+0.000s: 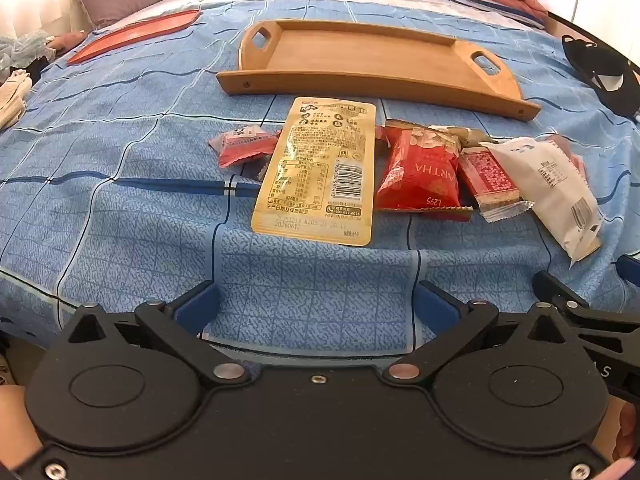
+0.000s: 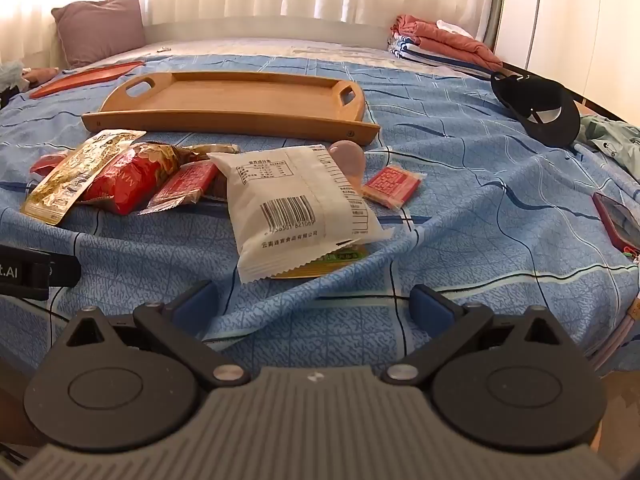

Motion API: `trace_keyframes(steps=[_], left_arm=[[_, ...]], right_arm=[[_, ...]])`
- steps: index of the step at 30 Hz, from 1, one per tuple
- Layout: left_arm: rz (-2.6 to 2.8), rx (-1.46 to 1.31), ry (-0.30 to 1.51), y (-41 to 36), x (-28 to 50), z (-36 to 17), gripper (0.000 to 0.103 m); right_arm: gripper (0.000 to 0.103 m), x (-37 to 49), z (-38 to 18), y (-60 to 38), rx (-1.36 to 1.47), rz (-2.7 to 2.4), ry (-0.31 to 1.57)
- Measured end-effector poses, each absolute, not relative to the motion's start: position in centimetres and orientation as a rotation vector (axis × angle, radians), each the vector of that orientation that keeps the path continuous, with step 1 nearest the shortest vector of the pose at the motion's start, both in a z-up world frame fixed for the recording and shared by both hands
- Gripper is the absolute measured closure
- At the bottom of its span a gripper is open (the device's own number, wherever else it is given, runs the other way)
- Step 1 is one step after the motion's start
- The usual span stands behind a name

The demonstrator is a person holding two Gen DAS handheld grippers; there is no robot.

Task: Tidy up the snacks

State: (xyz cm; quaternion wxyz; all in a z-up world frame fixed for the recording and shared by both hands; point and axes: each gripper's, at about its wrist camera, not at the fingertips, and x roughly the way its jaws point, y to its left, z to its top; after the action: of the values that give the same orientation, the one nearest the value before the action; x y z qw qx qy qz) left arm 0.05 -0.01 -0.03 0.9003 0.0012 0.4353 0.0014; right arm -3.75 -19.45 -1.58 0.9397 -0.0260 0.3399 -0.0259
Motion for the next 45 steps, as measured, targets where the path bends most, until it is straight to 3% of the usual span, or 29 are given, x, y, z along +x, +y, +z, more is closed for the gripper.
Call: trace_keyframes(steps=[45], left_arm=[[0.002, 0.001, 0.901, -0.06, 0.21, -0.14, 0.0]], right_arm=[[0.0, -3.6, -1.56, -19.4, -0.058, -0.051, 0.705]])
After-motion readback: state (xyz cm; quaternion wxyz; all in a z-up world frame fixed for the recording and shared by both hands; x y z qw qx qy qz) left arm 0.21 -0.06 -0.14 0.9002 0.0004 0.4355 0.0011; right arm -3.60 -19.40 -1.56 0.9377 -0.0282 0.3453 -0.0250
